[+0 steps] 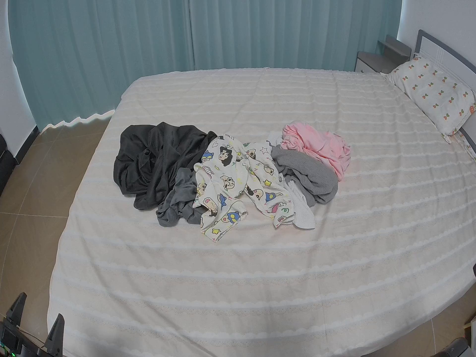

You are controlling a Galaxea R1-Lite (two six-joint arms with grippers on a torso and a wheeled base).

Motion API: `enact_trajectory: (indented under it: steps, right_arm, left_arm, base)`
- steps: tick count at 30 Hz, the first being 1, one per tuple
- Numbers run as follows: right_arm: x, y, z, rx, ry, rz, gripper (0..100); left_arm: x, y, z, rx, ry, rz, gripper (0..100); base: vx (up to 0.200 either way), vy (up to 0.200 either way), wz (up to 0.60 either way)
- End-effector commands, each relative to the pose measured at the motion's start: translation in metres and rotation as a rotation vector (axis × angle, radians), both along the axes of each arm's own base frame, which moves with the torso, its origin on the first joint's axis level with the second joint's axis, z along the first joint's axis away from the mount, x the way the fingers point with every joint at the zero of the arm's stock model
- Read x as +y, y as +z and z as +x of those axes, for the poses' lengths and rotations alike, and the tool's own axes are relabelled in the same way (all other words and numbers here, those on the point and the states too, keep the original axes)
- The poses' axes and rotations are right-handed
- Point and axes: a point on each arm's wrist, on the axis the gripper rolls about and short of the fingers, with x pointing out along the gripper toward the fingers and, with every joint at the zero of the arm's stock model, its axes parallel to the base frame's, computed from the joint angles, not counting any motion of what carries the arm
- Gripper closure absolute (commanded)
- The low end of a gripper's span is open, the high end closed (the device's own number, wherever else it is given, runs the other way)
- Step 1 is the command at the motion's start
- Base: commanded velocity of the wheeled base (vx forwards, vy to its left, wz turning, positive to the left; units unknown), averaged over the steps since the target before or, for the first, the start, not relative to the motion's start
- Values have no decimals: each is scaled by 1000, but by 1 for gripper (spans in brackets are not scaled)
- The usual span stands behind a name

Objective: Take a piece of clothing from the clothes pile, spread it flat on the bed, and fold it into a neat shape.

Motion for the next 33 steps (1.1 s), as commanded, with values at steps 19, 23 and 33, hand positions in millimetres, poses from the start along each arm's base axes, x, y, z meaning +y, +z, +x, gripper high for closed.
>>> enact_trajectory:
  steps: [19,23,33]
  right_arm:
    - [138,-71,395,743,-27,367,0]
    - [152,-98,434,690,-130,350,0]
    - [175,-129,454,681,-154,325,0]
  left_arm:
    - [0,-5,0,1,0,-5,0]
    - [0,-5,0,3,3,-13,0]
    - [0,-5,0,3,3,-15,0]
  base:
    - [0,0,0]
    - [0,0,0]
    - [0,0,0]
